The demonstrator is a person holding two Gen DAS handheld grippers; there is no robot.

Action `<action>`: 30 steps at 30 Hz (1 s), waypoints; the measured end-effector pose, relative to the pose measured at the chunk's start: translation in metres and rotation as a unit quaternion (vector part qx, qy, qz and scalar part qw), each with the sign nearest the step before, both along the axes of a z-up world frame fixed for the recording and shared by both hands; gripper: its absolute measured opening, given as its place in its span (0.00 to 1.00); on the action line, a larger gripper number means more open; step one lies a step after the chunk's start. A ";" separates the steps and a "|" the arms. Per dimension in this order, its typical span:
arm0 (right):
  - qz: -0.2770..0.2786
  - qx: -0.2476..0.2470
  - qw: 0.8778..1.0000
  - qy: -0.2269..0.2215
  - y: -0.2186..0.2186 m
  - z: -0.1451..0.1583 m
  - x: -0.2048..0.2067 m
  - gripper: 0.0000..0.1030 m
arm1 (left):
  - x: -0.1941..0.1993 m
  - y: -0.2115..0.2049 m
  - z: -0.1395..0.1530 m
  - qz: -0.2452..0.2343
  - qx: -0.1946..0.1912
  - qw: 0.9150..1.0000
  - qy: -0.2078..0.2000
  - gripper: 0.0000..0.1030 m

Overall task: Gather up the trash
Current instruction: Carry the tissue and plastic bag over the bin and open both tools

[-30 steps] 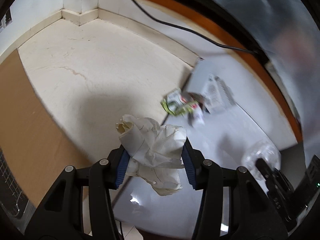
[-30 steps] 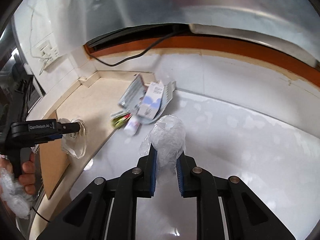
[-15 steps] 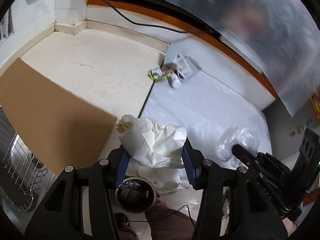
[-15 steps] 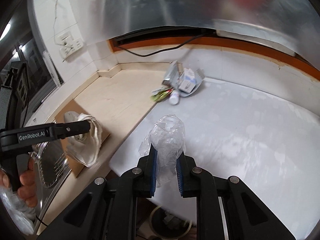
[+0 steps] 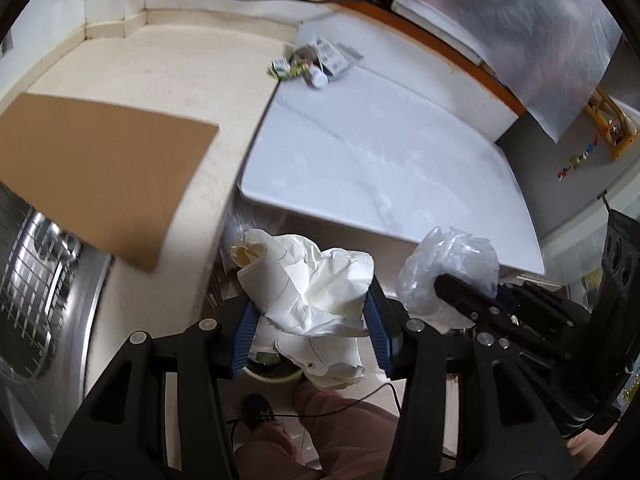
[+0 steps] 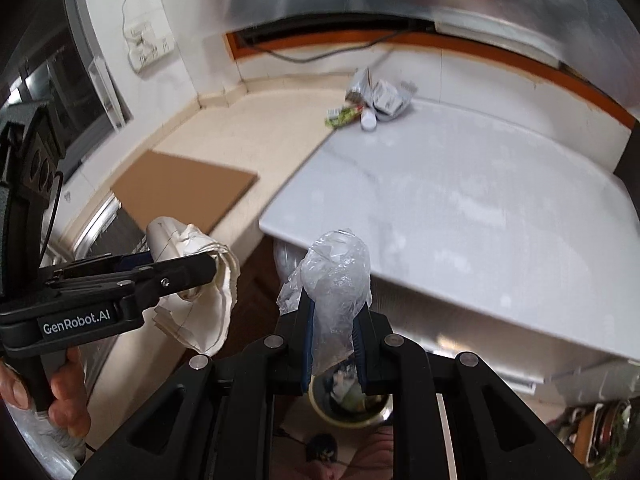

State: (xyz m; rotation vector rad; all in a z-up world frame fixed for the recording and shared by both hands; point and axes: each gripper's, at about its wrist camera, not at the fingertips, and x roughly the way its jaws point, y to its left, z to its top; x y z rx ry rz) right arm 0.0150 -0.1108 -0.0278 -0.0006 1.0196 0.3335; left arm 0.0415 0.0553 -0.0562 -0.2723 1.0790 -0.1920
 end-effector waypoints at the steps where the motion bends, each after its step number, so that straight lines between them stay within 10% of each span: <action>1: 0.000 -0.004 1.000 0.009 0.000 -0.005 -0.007 0.15 | -0.004 -0.002 -0.004 -0.001 0.000 1.000 0.003 0.44; 17: 0.028 -0.009 0.990 0.135 -0.033 -0.123 -0.037 0.15 | -0.044 -0.054 -0.104 0.018 0.031 0.999 0.041 0.44; 30: 0.018 0.019 0.979 0.200 -0.057 -0.287 -0.042 0.16 | -0.054 -0.068 -0.267 0.077 0.039 0.993 0.083 0.45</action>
